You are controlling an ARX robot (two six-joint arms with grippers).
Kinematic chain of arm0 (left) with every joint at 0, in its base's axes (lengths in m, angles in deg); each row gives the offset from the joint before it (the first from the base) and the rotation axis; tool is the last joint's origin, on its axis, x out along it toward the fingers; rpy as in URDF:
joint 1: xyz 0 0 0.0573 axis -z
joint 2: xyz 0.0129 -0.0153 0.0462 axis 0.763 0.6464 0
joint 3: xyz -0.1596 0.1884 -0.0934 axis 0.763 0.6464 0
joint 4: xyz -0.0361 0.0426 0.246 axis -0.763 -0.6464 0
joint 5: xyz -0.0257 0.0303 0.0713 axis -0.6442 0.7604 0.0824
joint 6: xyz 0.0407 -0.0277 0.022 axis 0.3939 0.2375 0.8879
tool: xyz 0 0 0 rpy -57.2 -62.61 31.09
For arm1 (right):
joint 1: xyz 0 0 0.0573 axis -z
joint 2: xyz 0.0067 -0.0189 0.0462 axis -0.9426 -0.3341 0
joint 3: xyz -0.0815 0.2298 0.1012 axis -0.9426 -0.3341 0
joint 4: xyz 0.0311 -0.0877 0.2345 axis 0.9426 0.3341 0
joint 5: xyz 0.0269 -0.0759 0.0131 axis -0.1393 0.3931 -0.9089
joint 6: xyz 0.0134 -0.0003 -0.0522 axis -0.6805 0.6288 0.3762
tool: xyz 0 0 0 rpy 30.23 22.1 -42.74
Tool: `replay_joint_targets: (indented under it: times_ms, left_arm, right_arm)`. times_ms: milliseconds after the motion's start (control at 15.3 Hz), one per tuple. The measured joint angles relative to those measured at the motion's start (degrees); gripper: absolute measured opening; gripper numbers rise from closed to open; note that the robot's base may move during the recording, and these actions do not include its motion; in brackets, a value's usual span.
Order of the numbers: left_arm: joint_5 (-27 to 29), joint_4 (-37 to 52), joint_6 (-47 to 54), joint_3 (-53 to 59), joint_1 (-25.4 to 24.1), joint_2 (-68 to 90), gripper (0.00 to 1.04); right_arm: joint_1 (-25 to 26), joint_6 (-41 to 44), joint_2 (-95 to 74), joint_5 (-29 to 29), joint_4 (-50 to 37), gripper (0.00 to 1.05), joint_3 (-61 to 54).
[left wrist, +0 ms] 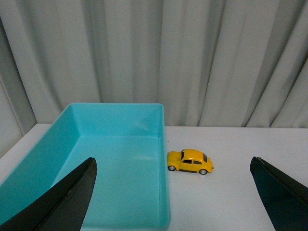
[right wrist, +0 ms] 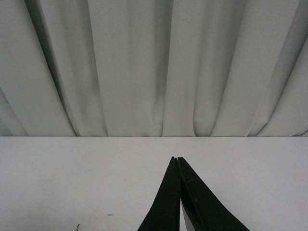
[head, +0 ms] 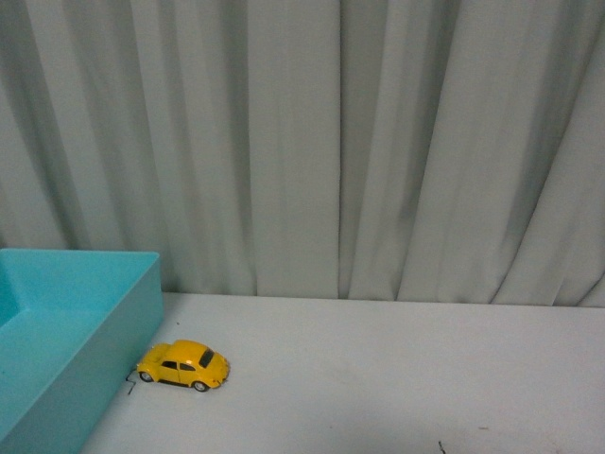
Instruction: Wind up and store yellow beetle toy
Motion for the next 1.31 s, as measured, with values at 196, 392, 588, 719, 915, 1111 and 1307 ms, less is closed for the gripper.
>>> replay_joint_targets:
  times_ms: [196, 392, 588, 719, 915, 1111, 1307]
  left_arm:
    - [0.0, 0.0, 0.0, 0.0, 0.0, 0.0, 0.98]
    - [0.02, 0.0, 0.0, 0.0, 0.0, 0.0, 0.98]
    - [0.0, 0.0, 0.0, 0.0, 0.0, 0.0, 0.98]
    - [0.02, 0.0, 0.0, 0.0, 0.0, 0.0, 0.98]
    - [0.02, 0.0, 0.0, 0.0, 0.0, 0.0, 0.98]
    - [0.02, 0.0, 0.0, 0.0, 0.0, 0.0, 0.98]
    - [0.02, 0.0, 0.0, 0.0, 0.0, 0.0, 0.98]
  right_arm:
    - [0.0, 0.0, 9.57, 0.0, 6.88, 0.02, -2.47]
    - [0.0, 0.0, 17.38, 0.0, 13.27, 0.02, -3.78]
    - [0.0, 0.0, 25.16, 0.0, 20.13, 0.02, -4.55]
    - [0.0, 0.0, 29.18, 0.0, 23.61, 0.02, -4.55]
    - [0.0, 0.0, 34.56, 0.0, 28.65, 0.02, -4.57]
    - [0.0, 0.0, 41.38, 0.0, 35.21, 0.02, -4.57]
    - [0.0, 0.0, 45.59, 0.0, 39.28, 0.02, -4.57]
